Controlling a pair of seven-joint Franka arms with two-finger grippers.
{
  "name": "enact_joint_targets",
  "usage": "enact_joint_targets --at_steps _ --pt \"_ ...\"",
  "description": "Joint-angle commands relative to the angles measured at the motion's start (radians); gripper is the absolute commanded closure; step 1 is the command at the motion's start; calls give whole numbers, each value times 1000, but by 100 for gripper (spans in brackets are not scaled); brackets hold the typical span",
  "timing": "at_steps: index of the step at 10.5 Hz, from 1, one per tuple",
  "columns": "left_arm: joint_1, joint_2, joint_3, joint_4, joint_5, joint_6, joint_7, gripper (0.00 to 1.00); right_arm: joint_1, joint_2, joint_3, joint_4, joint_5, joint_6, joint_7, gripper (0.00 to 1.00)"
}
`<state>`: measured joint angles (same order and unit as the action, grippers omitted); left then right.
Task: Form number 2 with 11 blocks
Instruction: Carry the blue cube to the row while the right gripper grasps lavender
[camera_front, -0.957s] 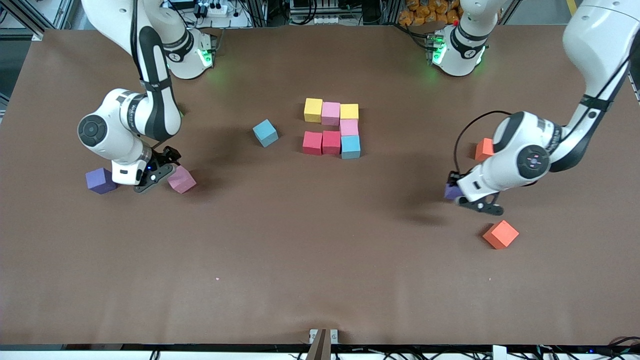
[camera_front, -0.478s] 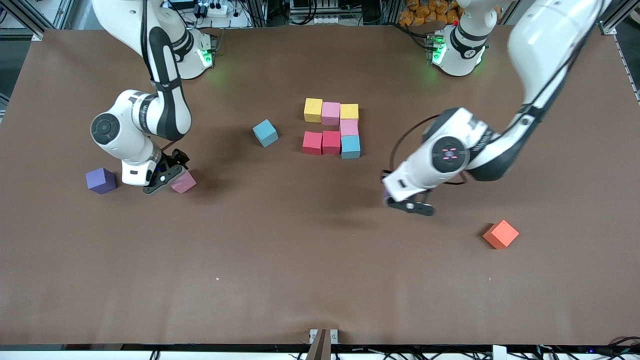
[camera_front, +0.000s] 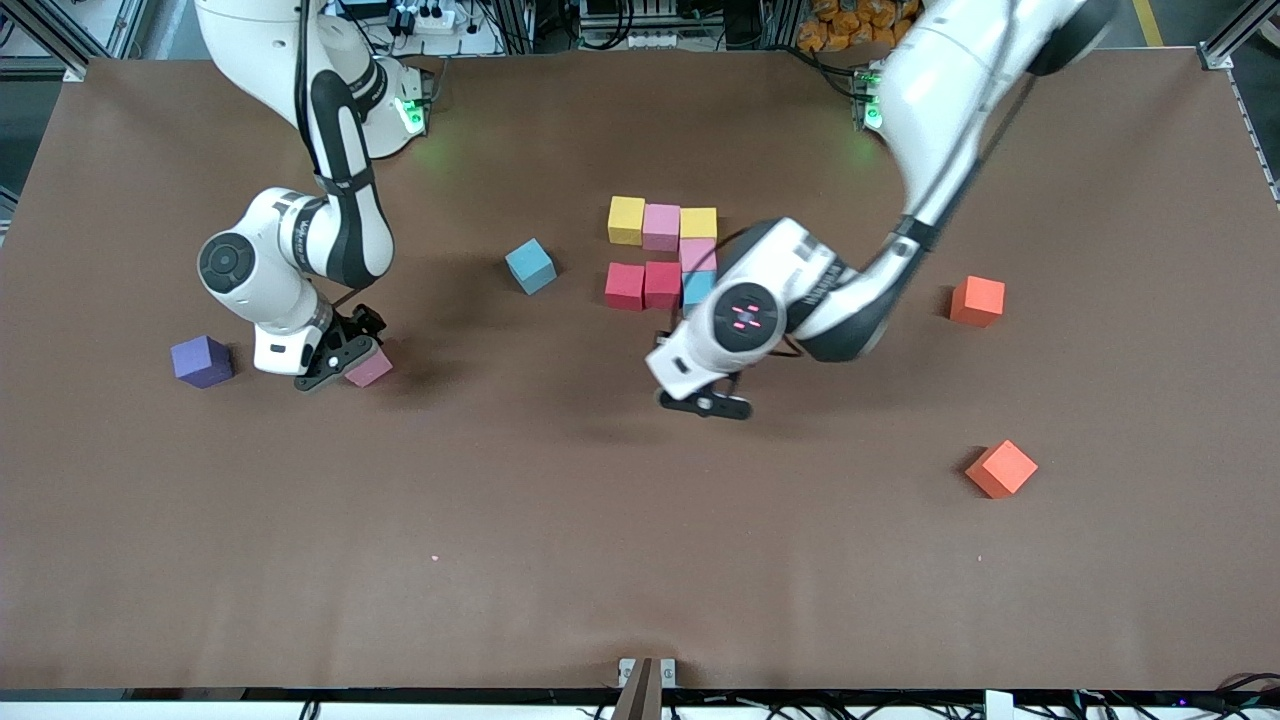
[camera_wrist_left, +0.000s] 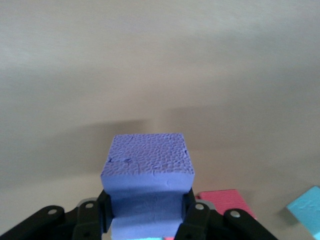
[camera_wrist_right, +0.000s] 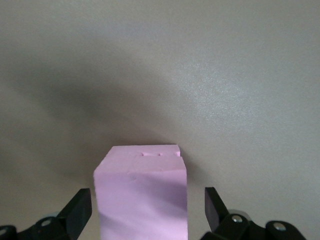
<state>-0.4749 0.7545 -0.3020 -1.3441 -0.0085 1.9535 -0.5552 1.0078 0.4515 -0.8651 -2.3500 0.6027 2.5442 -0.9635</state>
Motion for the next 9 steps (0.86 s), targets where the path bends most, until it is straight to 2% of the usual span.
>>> enact_joint_targets --at_steps 1,3,5,6,7,8,9 --pt "-88 69 72 107 -59 -28 -15 70 -60 6 47 3 26 24 -26 0" --pt "-131 124 73 178 -57 -28 -76 70 -60 6 48 3 26 24 -26 0" --pt "-165 167 73 206 -57 -1 -126 70 -60 6 49 3 26 24 -26 0" --pt "-177 170 73 206 -57 14 -178 70 -60 6 48 3 28 24 -24 24" --pt "-180 172 73 206 -57 30 -222 70 -60 4 49 6 28 21 -21 60" --pt "-188 175 75 204 -57 42 -227 70 -60 3 49 8 29 15 -20 83" --pt "-189 180 77 203 -57 42 -227 69 -58 -7 48 21 43 -1 -15 87"
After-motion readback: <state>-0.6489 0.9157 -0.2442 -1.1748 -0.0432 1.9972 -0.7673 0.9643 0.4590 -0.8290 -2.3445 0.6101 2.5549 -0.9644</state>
